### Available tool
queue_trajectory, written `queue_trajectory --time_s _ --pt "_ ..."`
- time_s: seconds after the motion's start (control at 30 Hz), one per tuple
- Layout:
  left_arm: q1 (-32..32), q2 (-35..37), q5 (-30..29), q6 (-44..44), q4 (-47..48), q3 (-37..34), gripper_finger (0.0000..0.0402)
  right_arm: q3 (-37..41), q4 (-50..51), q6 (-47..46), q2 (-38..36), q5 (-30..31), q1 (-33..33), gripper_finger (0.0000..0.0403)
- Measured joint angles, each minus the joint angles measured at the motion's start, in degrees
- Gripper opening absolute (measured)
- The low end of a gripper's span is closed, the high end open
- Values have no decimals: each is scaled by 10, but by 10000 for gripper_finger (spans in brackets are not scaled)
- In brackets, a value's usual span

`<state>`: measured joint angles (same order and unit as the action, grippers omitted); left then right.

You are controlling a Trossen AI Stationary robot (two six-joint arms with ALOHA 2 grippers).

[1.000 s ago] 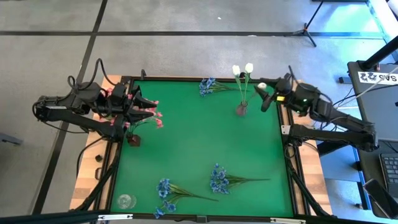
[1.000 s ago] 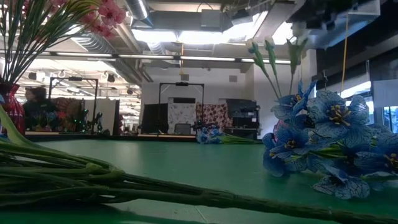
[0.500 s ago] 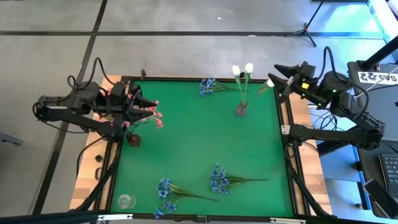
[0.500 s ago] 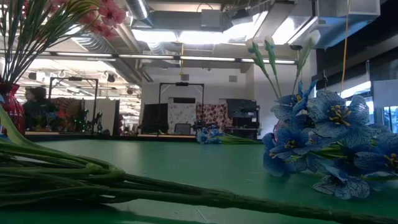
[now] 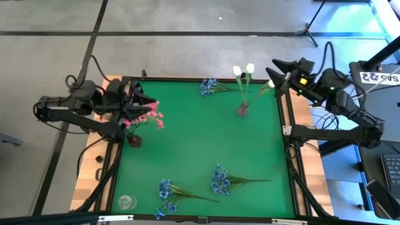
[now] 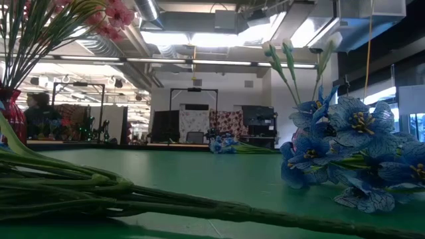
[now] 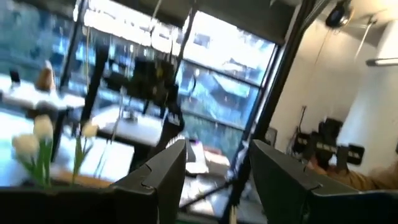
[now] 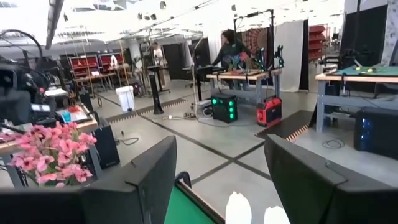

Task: Sort flowers into vase by color
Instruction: Move the bottom right blue flower to the bottom middle of the table

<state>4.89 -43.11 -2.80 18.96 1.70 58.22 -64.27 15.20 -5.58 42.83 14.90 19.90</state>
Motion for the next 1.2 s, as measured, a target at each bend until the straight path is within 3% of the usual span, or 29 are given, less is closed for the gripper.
queue_trajectory --time_s 0.3,0.53,0.77,0.9,1.2 --pt "0 -4 -12 -60 -105 0 174 0 -23 12 16 6 0 241" --pt "0 -5 -15 -81 -103 0 174 0 -22 16 14 6 0 241" --pt "0 -18 -103 -88 -101 0 173 0 -23 44 12 7 0 241" --pt "0 -31 -134 -110 -106 0 158 0 -22 45 12 7 0 241" --pt "0 -18 -127 -133 -117 0 121 0 -21 46 10 7 0 241"
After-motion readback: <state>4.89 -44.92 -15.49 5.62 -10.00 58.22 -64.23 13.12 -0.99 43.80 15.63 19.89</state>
